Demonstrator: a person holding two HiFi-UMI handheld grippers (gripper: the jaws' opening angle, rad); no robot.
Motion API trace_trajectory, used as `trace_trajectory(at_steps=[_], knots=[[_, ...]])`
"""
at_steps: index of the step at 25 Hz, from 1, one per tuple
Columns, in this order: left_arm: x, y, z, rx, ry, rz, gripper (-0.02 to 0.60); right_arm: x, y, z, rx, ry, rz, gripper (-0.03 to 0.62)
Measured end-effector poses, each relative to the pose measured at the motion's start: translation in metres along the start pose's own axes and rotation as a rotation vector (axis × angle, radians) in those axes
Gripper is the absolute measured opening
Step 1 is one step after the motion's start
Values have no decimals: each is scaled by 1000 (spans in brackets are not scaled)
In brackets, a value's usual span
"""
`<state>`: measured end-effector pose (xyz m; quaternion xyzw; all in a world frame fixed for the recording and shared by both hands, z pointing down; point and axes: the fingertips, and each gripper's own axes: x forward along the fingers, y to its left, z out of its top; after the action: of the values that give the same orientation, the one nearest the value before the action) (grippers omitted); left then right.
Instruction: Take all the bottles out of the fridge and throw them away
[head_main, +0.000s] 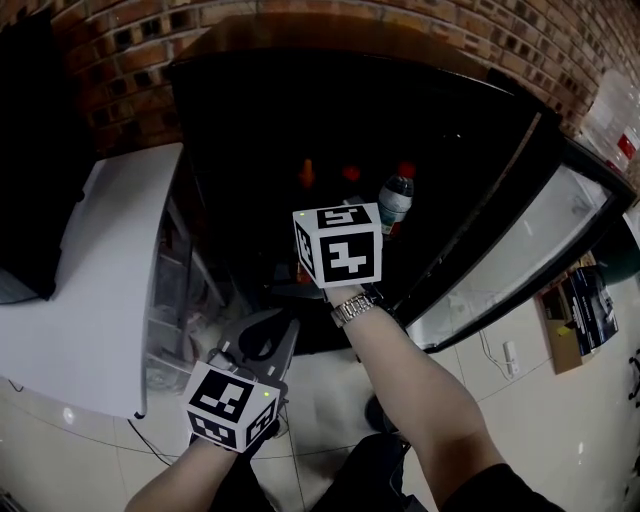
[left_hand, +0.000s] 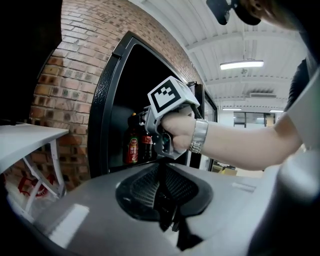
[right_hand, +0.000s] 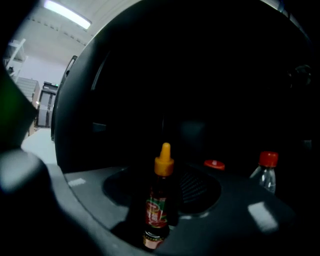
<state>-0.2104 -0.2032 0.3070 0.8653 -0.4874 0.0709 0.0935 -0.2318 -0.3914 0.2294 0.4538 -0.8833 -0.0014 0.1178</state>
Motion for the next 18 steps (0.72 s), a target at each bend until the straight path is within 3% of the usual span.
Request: trace_trajectory(at_steps=[18], knots=[[13,9,9,14,5,-40,6,7,1,3,12,4,0,140]])
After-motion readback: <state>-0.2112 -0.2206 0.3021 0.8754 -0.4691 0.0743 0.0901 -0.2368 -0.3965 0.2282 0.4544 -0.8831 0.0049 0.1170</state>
